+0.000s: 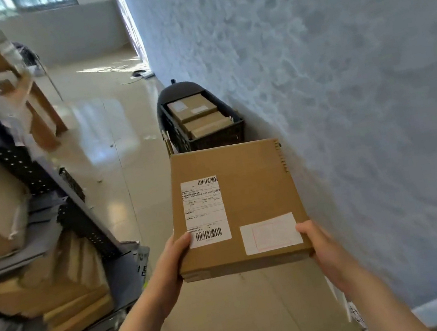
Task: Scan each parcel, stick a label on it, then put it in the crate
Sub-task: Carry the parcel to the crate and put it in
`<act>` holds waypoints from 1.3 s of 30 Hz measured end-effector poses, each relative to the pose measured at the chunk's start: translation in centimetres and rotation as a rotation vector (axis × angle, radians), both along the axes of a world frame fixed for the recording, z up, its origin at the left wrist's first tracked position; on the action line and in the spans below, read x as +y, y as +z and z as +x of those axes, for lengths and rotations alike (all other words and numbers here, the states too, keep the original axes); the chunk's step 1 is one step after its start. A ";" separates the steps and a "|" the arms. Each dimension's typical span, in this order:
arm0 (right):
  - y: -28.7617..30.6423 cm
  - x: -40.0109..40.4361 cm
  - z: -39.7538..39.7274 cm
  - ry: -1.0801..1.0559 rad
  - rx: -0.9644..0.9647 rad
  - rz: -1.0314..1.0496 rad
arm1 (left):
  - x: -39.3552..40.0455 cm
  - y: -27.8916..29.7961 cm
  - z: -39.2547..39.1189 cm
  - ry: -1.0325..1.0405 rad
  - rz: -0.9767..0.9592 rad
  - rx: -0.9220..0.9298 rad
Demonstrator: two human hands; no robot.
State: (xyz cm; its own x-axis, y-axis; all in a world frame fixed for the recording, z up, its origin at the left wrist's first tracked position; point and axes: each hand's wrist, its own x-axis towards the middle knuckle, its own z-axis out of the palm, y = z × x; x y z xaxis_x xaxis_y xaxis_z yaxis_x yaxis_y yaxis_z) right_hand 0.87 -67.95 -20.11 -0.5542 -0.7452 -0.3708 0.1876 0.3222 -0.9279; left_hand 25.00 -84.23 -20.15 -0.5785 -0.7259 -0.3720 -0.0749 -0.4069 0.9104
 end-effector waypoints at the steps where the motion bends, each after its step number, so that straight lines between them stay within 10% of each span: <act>1: -0.3 -2.0 -1.1 0.014 -0.004 0.008 | -1.4 -0.2 -0.9 0.023 0.013 -0.004; 39: -11.6 -65.7 -41.6 0.276 -0.078 0.392 | -60.9 -12.6 -36.7 -0.054 0.240 -0.416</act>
